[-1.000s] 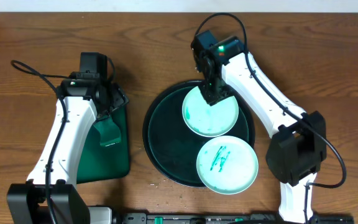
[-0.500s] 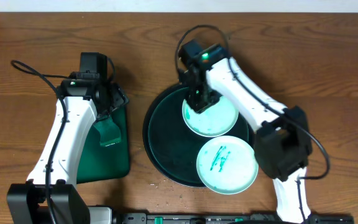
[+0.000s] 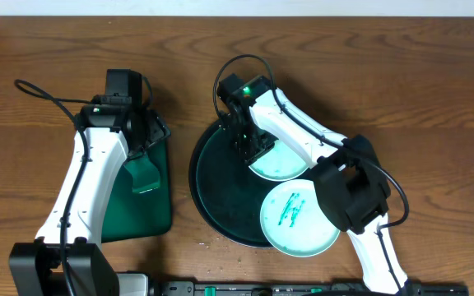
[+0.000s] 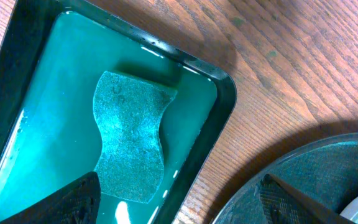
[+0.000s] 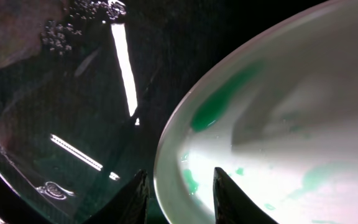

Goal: Clean dirty plates on tray and stack at the side

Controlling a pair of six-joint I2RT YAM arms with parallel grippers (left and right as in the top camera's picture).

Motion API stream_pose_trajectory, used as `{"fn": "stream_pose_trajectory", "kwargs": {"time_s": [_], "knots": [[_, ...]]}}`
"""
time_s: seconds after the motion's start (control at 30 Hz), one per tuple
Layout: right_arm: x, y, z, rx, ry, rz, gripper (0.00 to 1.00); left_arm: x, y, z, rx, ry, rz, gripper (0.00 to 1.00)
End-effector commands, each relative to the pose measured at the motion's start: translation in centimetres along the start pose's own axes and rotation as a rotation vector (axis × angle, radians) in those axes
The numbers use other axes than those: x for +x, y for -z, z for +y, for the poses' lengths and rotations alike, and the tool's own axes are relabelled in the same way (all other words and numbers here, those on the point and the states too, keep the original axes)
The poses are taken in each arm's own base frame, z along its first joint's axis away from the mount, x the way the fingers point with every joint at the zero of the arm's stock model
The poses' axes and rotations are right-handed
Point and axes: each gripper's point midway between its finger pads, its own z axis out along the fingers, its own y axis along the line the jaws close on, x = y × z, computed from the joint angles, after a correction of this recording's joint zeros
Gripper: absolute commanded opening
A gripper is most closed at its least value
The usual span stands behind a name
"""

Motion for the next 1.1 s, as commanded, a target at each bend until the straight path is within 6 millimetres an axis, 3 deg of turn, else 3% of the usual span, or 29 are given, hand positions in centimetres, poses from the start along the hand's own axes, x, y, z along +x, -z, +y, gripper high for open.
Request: {"fn": "stream_pose_trajectory", "kwargs": {"time_s": [0.0,0.27,0.73,1.0,1.07], "knots": [[-0.1,-0.4,0.9,-0.039,0.014,0.003,0.31,-0.5,0.4,-0.1,0.005,-0.001,-0.013,0.82],[-0.3,-0.4,1.4,-0.057,0.014,-0.003,0.22,-0.5,0.4,-0.1,0.005,-0.001,-0.013,0.82],[-0.3,-1.1,1.5,-0.057,-0.011,-0.006,0.21,-0.3,0.4,0.0,0.001,-0.002,-0.007,0.82],[-0.2,-1.5,1.4,-0.056,-0.027,-0.002,0.05,-0.3,0.4,0.0,0.001,-0.001,-0.007,0.82],[-0.2,-1.5,1.4,-0.056,-0.033,-0.006,0.05,-0.3,0.4,0.0,0.001,-0.002,-0.007,0.82]]}}
